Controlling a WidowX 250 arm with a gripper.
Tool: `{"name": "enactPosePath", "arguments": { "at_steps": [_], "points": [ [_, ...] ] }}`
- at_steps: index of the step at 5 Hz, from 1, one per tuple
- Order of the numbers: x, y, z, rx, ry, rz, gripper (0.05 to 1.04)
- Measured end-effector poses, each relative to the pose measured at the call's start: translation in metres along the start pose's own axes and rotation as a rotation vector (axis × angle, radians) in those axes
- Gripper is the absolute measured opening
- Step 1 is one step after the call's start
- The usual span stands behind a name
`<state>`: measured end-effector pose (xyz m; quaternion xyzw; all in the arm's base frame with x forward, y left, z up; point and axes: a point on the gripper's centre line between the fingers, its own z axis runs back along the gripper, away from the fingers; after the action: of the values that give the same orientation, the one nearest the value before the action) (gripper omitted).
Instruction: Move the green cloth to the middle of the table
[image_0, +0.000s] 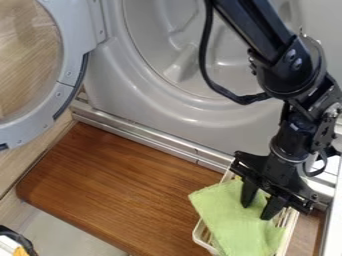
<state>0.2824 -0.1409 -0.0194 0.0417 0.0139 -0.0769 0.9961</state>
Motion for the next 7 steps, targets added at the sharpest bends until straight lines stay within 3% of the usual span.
{"name": "enactPosePath", "arguments": {
  "at_steps": [1, 2, 3, 4, 5, 6, 7],
  "points": [
    [0.001, -0.002, -0.006, 0.011, 0.029, -0.015, 0.152],
    [0.004, -0.005, -0.004, 0.003, 0.02, -0.025, 0.057],
    [0.002, -0.006, -0.003, -0.012, 0.006, -0.038, 0.05],
    [-0.001, -0.001, 0.024, -0.038, -0.066, -0.029, 0.05],
    [-0.009, 0.013, 0.052, -0.001, -0.109, 0.017, 0.05],
    [-0.018, 0.048, 0.071, 0.068, -0.085, 0.165, 0.05],
    [-0.024, 0.094, 0.069, 0.064, -0.031, 0.312, 0.05]
  ]
}}
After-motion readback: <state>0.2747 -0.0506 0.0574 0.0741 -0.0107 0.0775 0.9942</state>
